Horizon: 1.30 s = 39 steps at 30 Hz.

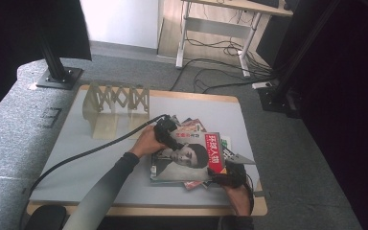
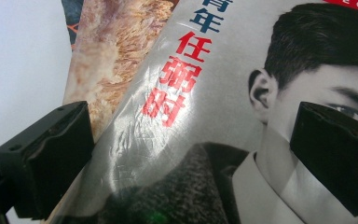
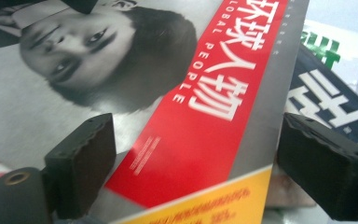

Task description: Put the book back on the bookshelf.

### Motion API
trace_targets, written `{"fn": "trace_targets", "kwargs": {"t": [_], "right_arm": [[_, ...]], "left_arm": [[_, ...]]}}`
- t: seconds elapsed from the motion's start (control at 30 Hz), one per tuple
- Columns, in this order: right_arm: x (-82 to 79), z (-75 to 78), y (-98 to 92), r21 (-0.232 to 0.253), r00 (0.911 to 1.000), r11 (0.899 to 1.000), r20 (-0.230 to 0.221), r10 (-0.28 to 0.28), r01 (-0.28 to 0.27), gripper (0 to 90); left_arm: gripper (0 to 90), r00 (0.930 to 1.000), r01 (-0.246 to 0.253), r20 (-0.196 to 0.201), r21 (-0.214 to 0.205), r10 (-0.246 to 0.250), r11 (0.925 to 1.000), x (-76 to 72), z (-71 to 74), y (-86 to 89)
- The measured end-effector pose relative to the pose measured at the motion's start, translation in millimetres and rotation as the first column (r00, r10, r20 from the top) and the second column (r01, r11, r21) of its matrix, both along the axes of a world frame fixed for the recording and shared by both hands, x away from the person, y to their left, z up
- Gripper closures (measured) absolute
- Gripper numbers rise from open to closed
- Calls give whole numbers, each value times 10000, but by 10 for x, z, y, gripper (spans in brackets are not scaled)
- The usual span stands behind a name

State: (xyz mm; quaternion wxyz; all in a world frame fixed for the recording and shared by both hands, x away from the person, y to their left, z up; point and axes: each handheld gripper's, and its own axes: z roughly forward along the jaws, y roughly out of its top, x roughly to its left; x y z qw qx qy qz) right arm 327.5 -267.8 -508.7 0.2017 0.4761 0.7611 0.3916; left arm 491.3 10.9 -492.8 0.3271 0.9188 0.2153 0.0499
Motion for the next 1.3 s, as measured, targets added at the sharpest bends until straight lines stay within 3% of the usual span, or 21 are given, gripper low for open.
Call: {"fn": "trace_targets", "kwargs": {"t": [0.2,0.47,0.67,0.9,1.07,1.3], "right_arm": [[-120,-6,-32,-142,9998,9998,-124,-124,122,37],[-212,-13,-103,-211,9995,9993,-106,-301,298,34],[-275,-9,-94,-395,10000,9992,-83,-51,48,40],[-271,-13,-53,-676,9999,9977,-100,7,-14,43],[-245,4,-62,-971,9992,9945,57,-390,394,52],[-156,6,-100,-945,9973,9929,-92,-732,720,44]], "left_arm": [[0,9997,-215,66,-85,215,9997,-50,-9,16],[0,9990,-422,110,-211,425,9989,-123,-20,65],[3,9985,-531,130,-294,535,9982,-172,-26,115],[11,9976,-694,17,-95,695,9975,-217,-6,151],[12,9974,-707,-108,57,708,9975,-264,6,207],[13,9977,-647,-195,116,650,9978,-352,1,312]]}}
